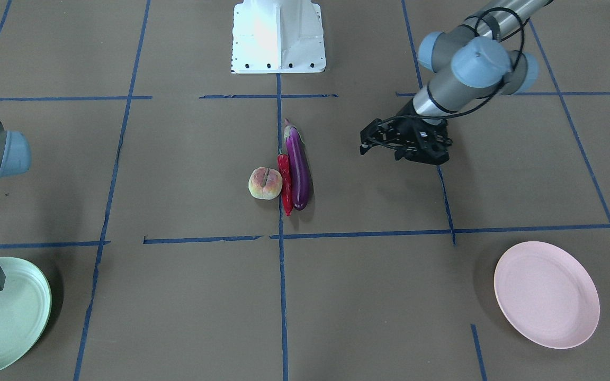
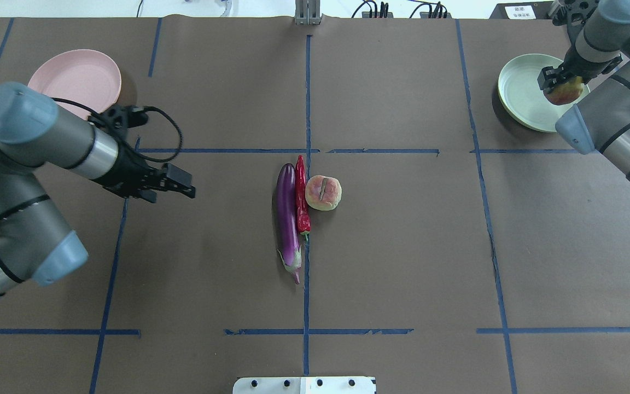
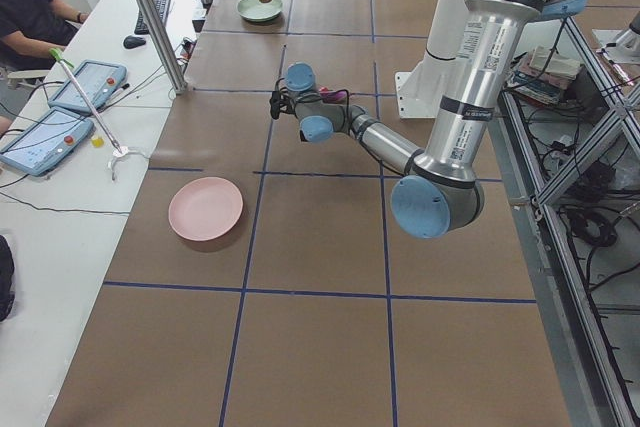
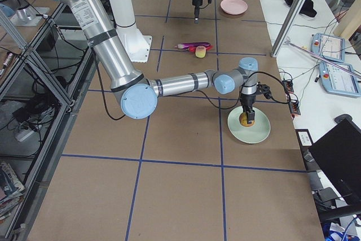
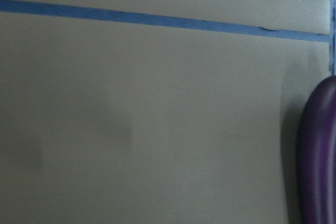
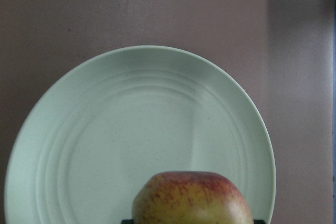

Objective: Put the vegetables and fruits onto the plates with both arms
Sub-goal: 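Grasp the purple eggplant with left gripper while right gripper releases pomegranate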

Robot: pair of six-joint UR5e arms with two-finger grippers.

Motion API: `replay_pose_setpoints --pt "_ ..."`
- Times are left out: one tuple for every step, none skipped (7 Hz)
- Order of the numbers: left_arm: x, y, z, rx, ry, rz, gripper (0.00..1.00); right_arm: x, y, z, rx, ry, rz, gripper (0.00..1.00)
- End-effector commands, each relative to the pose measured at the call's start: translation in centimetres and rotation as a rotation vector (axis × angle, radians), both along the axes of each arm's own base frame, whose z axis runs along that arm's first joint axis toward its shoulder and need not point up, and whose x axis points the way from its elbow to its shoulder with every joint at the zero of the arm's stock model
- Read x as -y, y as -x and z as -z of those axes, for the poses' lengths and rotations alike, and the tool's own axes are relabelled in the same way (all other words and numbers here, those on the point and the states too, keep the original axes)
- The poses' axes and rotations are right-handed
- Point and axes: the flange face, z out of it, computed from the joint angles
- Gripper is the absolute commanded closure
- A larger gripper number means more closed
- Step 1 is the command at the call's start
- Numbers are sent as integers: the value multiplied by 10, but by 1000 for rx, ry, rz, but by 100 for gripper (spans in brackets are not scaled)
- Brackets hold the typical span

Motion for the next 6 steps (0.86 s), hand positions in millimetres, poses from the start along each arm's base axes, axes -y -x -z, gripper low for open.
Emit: replay_pose_setpoints --pt "-40 -78 59 84 -44 47 0 2 7 9 8 -14 5 7" --pt "-55 -96 73 78 -61 34 0 1 5 21 22 -31 0 0" --pt "-73 -114 81 90 -60 1 0 -2 5 39 46 -55 2 0" --pt "-74 -119 95 107 -52 -5 0 -7 9 59 121 -48 16 0" --pt "-85 -133 94 136 -59 -8 0 -12 11 76 188 -28 6 0" --pt "-81 -150 95 158 -66 7 4 -16 9 89 213 -25 -27 0"
